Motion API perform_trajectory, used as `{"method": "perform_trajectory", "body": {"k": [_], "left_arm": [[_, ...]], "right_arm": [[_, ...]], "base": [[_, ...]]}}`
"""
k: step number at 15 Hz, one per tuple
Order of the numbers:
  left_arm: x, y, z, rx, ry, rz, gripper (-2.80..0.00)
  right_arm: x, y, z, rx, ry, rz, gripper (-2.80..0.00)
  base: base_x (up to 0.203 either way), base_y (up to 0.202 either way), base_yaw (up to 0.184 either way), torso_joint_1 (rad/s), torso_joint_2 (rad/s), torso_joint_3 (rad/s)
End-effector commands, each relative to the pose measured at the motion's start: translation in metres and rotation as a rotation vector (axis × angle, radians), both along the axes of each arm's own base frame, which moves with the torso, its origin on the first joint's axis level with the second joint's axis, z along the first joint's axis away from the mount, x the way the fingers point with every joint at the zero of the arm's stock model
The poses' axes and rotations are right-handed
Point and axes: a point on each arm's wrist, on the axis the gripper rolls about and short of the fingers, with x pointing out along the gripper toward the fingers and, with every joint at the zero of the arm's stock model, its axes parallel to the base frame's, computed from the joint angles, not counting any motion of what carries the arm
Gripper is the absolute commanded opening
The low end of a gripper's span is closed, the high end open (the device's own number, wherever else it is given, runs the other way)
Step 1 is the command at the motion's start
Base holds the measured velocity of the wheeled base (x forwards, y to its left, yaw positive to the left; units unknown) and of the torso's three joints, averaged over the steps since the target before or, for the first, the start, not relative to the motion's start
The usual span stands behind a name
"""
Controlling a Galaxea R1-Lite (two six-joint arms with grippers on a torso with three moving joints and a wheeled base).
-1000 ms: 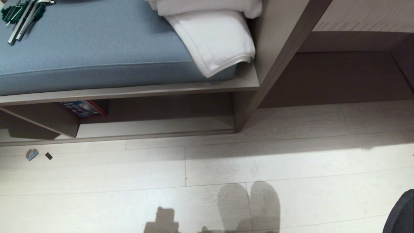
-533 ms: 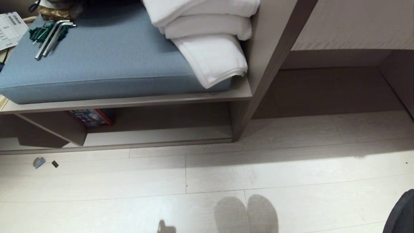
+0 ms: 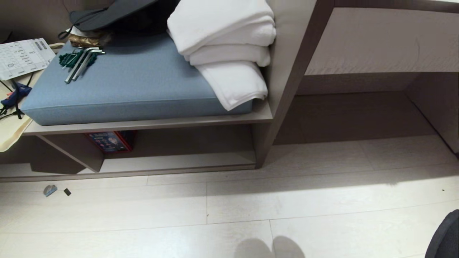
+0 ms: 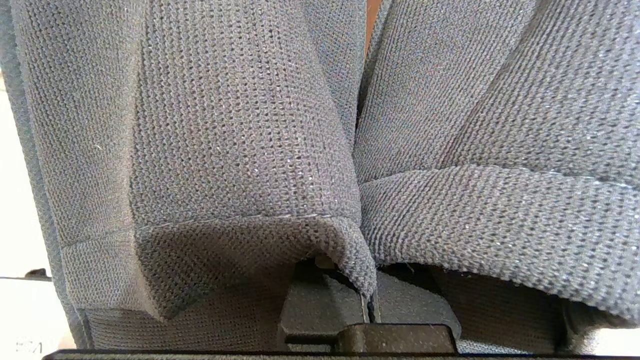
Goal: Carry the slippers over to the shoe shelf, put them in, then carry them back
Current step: Place the slippers into the shoe cabinet
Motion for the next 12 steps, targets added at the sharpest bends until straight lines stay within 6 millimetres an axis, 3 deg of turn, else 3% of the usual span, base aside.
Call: {"method": "perform_trajectory", "body": {"k": [1,12], "left_arm": [[0.0001,0.0000,0.0000,0.000,0.001,0.000,-2.80],[0.0001,0.0000,0.0002,0.000,-0.001,0.000,-2.80]], "right_arm": [[0.0001,0.0000,-0.0001,-0.001,0.002,0.001,-2.80],[0.0001,0.0000,0.0001,-0.001,0.001,0.001,-2.80]], "base": [[0.000,0.000,0.000,0.001,0.00,0.203],[0.000,0.000,0.000,0.002,0.00,0.204]]}}
